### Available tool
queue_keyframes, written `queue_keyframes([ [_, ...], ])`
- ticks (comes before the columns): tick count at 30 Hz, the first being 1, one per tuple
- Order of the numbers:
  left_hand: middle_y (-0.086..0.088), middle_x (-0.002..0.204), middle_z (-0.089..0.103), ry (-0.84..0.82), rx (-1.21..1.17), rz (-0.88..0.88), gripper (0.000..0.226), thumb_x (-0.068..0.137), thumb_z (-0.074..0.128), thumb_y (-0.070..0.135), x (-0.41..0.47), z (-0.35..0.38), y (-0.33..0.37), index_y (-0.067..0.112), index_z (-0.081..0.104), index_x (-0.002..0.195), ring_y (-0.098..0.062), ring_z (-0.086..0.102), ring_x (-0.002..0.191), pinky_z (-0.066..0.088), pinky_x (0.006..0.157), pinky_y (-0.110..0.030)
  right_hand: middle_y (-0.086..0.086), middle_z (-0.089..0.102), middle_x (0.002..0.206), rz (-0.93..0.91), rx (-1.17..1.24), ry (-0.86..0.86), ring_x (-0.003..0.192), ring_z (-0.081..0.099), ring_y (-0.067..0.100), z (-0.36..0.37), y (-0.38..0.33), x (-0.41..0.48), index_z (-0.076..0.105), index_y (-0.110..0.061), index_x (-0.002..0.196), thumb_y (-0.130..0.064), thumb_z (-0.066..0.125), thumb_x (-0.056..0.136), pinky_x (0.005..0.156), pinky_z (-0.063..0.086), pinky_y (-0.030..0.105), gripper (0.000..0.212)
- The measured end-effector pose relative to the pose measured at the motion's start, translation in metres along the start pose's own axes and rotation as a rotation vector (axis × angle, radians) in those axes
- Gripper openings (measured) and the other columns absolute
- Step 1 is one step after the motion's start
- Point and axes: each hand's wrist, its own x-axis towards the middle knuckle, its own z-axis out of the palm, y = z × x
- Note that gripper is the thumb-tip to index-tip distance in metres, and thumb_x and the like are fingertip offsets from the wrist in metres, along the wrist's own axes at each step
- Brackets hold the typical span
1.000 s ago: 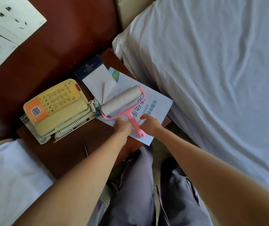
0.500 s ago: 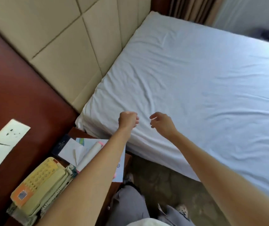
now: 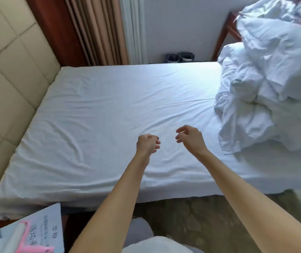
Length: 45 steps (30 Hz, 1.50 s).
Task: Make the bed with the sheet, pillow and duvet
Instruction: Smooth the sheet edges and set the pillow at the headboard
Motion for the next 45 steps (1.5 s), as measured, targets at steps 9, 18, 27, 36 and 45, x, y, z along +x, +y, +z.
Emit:
queue_keyframes([
  [9,-0.011,0.088,0.063,-0.220,0.217,0.073,0.019,0.091,0.042,0.004,0.015,0.182,0.043,0.005,0.061,0.090,-0.015,0.057,0.066,0.045,0.062,-0.021,0.008,0.064,0.082,0.150,0.074,0.156,0.070,0.061,0.020,-0.135,0.104,0.045,0.059,-0.011,0.093,-0.002,0.043,0.089,0.064,0.046,0.023,0.019],
  [18,-0.012,0.084,0.063,-0.366,0.223,0.135,0.018,0.090,0.043,0.003,0.069,0.375,0.123,0.005,0.062,0.091,-0.015,0.055,0.063,0.044,0.060,-0.020,0.006,0.062,0.068,0.187,-0.023,0.250,0.070,0.061,0.024,-0.289,0.170,0.169,0.058,-0.015,0.077,0.001,0.046,0.084,0.082,0.053,0.038,0.021],
  [27,-0.004,0.067,0.055,-0.411,0.276,0.263,0.020,0.089,0.042,0.001,0.110,0.523,0.213,0.008,0.057,0.077,-0.012,0.050,0.055,0.040,0.046,-0.015,0.019,0.069,0.101,0.200,-0.079,0.338,0.102,0.062,0.032,-0.430,0.201,0.281,0.068,-0.009,0.090,-0.001,0.048,0.084,0.089,0.047,0.032,0.022],
  [36,-0.013,0.066,0.047,-0.152,0.373,0.265,0.026,0.086,0.042,0.007,0.177,0.644,0.276,0.010,0.046,0.060,-0.026,0.049,0.070,0.050,0.074,-0.041,0.018,0.056,0.124,0.092,-0.149,0.304,0.116,0.052,0.031,-0.534,0.230,0.401,0.059,-0.002,0.116,-0.005,0.047,0.089,0.095,0.039,0.030,0.030],
  [45,-0.016,0.130,0.053,0.017,0.423,0.148,0.050,0.093,0.048,0.030,0.246,0.727,0.316,0.001,0.042,0.133,-0.031,0.052,0.118,0.042,0.094,-0.033,0.012,0.024,0.151,0.101,-0.178,0.327,0.137,0.027,0.032,-0.624,0.268,0.522,0.029,-0.008,0.143,-0.030,0.051,0.091,0.112,0.024,0.043,0.061],
])
